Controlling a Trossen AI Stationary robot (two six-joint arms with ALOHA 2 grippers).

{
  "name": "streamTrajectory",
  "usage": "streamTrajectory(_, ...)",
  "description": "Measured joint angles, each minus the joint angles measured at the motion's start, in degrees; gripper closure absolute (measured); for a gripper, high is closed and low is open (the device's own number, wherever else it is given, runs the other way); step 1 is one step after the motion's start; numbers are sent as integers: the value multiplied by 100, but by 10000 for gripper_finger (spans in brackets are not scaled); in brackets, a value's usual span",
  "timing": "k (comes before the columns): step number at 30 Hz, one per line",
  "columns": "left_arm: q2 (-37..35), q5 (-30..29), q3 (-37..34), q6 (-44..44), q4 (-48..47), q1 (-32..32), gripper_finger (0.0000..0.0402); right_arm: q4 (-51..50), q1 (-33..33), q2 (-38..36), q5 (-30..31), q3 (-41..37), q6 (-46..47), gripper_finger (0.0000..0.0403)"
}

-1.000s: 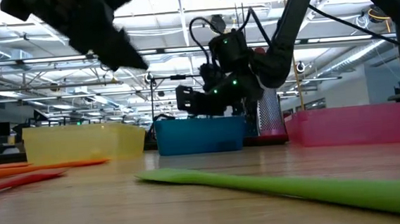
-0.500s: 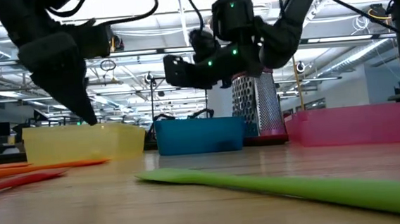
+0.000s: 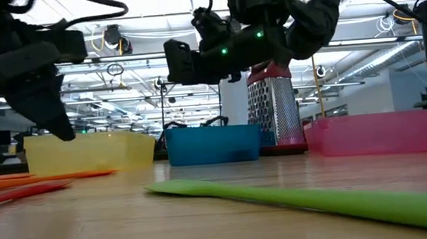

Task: Pick & Place Kitchen Items
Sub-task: Put the right orange spatula into the pink bin

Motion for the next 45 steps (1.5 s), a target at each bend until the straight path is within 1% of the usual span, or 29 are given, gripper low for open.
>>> streamTrajectory(7, 861, -205, 0, -771, 103, -469, 261, -58, 153, 4, -1, -1, 2, 287)
streamTrajectory(10, 1232, -235, 0, -1222, 149, -585, 261, -42, 156, 4, -2, -1, 22, 287)
streamTrajectory(13, 1553, -387, 21, -1665, 151, -711, 261, -49, 156, 4, 0, -1, 24, 287)
streamTrajectory(19, 1882, -603, 21, -2553, 109, -910, 261, -63, 167, 4, -67, -1, 41, 287)
streamTrajectory(22, 1899, -696, 7, -2947, 155, -1022, 261, -44, 175, 4, -452, -1, 321, 287)
streamTrajectory(25, 1909, -821, -4, -3274, 200, -1189, 272, -46, 177, 4, -1039, -1, 743, 287)
streamTrajectory(29, 1915, -928, -9, -3692, 231, -1343, 314, -47, 177, 4, -1926, -1, 1230, 287)
streamTrajectory(34, 1921, -1081, -9, -3985, 279, -1465, 373, -234, 207, 4, -3320, -1, 1537, 287)
streamTrajectory(36, 1923, -1187, -9, -4003, 292, -1475, 382, -477, 230, 4, -3750, -1, 1835, 287)
streamTrajectory(39, 1923, -1359, -9, -3993, 325, -1484, 384, -938, 276, 4, -4052, -1, 2640, 287)
streamTrajectory(42, 1927, -1451, -9, -3951, 346, -1476, 373, -1288, 230, 7, -4031, -1, 3354, 287)
streamTrajectory(45, 1932, -1536, -9, -3938, 360, -1476, 374, -1533, 132, 7, -3947, 1, 4026, 287)
